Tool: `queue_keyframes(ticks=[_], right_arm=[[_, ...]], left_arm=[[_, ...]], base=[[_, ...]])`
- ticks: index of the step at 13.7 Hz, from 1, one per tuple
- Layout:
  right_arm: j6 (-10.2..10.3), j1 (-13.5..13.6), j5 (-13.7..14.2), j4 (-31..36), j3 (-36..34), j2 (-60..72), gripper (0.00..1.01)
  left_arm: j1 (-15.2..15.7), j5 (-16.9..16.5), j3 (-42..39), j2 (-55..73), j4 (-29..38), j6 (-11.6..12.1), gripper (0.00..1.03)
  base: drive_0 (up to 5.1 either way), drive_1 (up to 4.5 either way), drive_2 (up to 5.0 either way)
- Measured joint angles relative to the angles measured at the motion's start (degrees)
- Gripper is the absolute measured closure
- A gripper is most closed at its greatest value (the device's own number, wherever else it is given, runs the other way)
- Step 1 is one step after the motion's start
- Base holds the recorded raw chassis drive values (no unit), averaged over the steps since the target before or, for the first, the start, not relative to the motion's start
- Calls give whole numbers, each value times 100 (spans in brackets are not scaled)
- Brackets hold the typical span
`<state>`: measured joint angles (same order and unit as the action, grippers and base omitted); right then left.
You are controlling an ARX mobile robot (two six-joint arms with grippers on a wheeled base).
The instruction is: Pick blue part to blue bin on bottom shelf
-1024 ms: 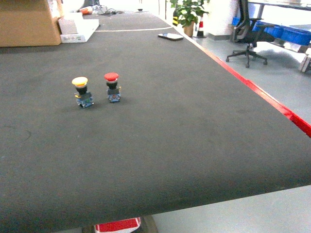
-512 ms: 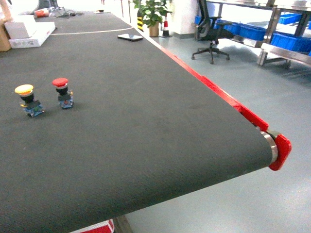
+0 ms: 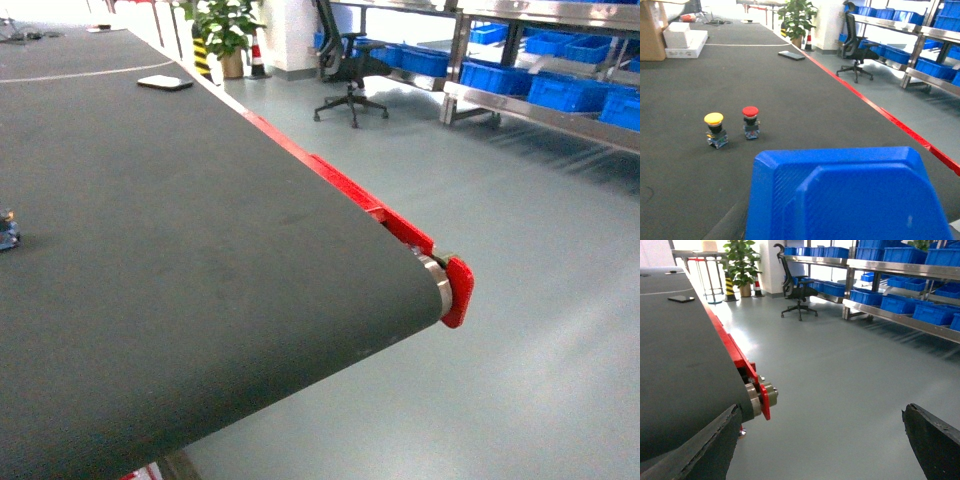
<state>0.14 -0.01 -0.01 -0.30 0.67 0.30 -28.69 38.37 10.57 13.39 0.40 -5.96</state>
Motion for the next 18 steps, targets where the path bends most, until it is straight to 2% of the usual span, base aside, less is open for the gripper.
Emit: queue_keyframes(ticks=[18], right_arm=[[0,-2,0,0,0,0,3]], left_arm=[[0,0,0,0,0,0,59]], base=[[-161,-161,-161]])
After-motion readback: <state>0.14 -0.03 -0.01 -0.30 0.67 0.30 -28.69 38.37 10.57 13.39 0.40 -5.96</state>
